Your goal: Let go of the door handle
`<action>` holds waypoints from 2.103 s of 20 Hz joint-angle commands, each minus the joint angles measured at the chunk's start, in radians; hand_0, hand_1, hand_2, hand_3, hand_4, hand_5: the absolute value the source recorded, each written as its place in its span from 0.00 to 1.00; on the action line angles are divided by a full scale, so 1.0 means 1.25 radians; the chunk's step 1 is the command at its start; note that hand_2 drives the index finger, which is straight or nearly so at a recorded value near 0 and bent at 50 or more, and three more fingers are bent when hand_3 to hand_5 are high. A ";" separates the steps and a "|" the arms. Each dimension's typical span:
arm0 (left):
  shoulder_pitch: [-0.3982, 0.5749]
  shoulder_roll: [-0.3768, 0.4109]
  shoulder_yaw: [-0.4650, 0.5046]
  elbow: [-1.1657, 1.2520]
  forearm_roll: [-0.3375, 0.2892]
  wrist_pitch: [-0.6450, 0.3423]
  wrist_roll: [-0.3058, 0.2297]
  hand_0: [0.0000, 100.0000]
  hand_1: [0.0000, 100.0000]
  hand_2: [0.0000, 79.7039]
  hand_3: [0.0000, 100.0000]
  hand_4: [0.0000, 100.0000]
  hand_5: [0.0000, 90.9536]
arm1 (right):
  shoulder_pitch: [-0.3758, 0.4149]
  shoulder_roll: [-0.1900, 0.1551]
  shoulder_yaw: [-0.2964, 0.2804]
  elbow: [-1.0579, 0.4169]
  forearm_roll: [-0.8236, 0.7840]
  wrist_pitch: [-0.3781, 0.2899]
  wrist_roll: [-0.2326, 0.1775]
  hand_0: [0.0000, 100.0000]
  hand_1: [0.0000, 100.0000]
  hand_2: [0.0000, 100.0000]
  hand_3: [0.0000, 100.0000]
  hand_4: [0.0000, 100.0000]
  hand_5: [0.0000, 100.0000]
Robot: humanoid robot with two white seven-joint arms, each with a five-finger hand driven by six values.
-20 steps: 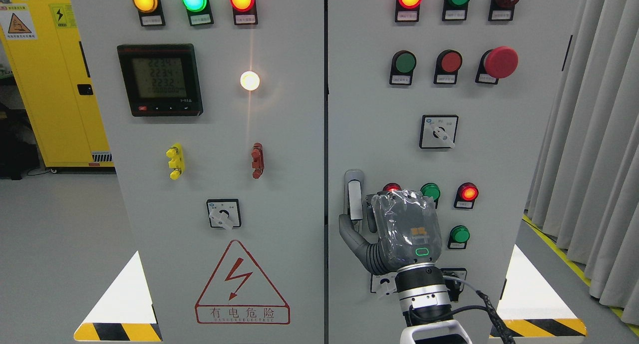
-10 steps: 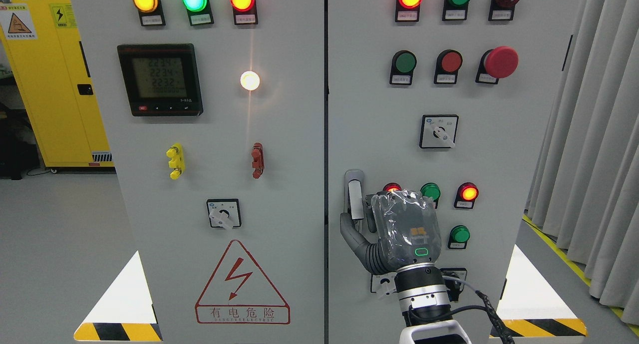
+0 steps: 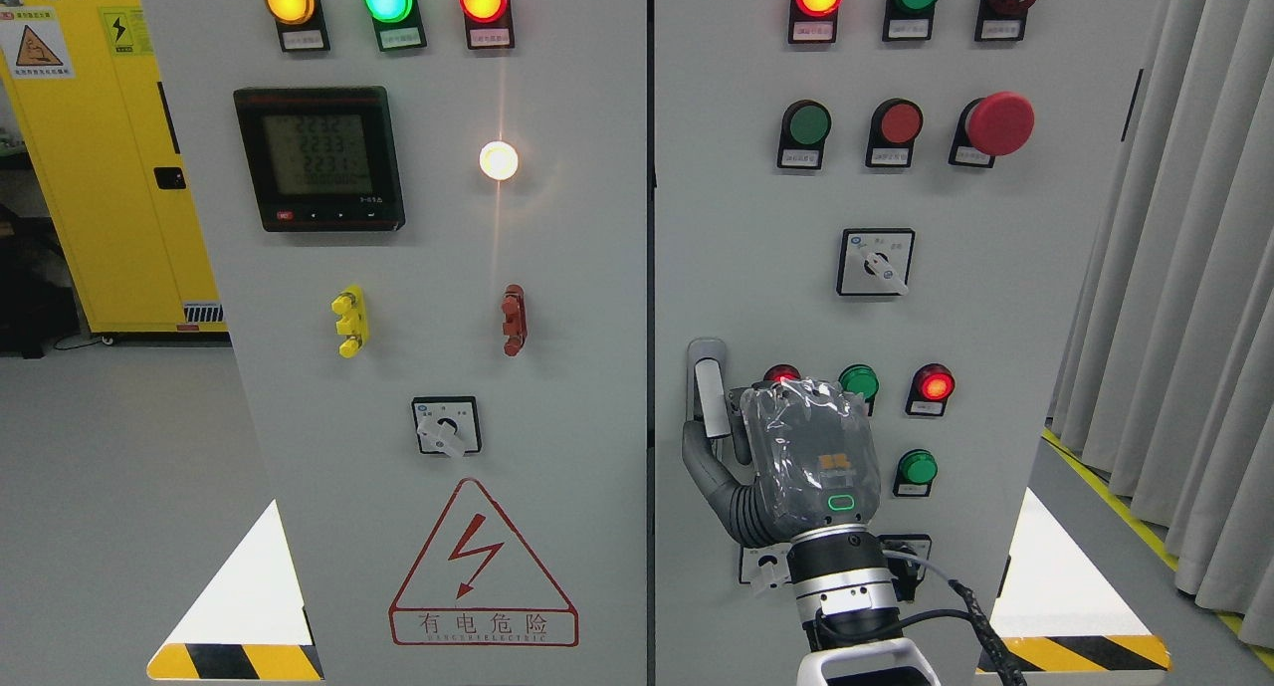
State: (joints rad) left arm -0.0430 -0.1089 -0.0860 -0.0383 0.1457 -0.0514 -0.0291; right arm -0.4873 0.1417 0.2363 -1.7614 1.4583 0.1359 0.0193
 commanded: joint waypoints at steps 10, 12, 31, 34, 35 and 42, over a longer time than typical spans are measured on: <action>0.000 0.000 0.000 0.000 0.000 0.001 0.000 0.12 0.56 0.00 0.00 0.00 0.00 | 0.003 0.000 -0.003 -0.003 -0.001 0.005 -0.002 0.62 0.46 0.94 1.00 1.00 0.99; 0.000 0.000 0.000 0.000 0.000 0.001 0.000 0.12 0.56 0.00 0.00 0.00 0.00 | 0.003 0.000 -0.003 -0.003 0.000 0.005 -0.002 0.62 0.46 0.94 1.00 1.00 0.99; 0.000 0.000 0.000 0.000 0.000 0.001 0.000 0.12 0.56 0.00 0.00 0.00 0.00 | 0.003 0.000 -0.011 -0.005 -0.001 0.005 -0.002 0.59 0.48 0.94 1.00 1.00 0.99; 0.000 0.000 0.000 0.000 0.000 0.001 0.000 0.12 0.56 0.00 0.00 0.00 0.00 | 0.003 0.000 -0.011 -0.005 -0.001 0.005 -0.002 0.57 0.49 0.94 1.00 1.00 0.99; 0.000 0.000 0.000 0.000 0.000 0.001 0.000 0.12 0.56 0.00 0.00 0.00 0.00 | 0.003 0.000 -0.011 -0.005 -0.001 0.005 -0.002 0.56 0.49 0.94 1.00 1.00 0.99; 0.000 0.000 0.000 0.000 0.000 0.001 0.000 0.12 0.56 0.00 0.00 0.00 0.00 | 0.003 0.000 -0.015 -0.006 -0.001 0.005 -0.002 0.52 0.51 0.94 1.00 1.00 0.99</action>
State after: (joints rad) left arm -0.0429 -0.1089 -0.0860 -0.0383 0.1457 -0.0515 -0.0291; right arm -0.4833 0.1412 0.2232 -1.7675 1.4573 0.1444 0.0094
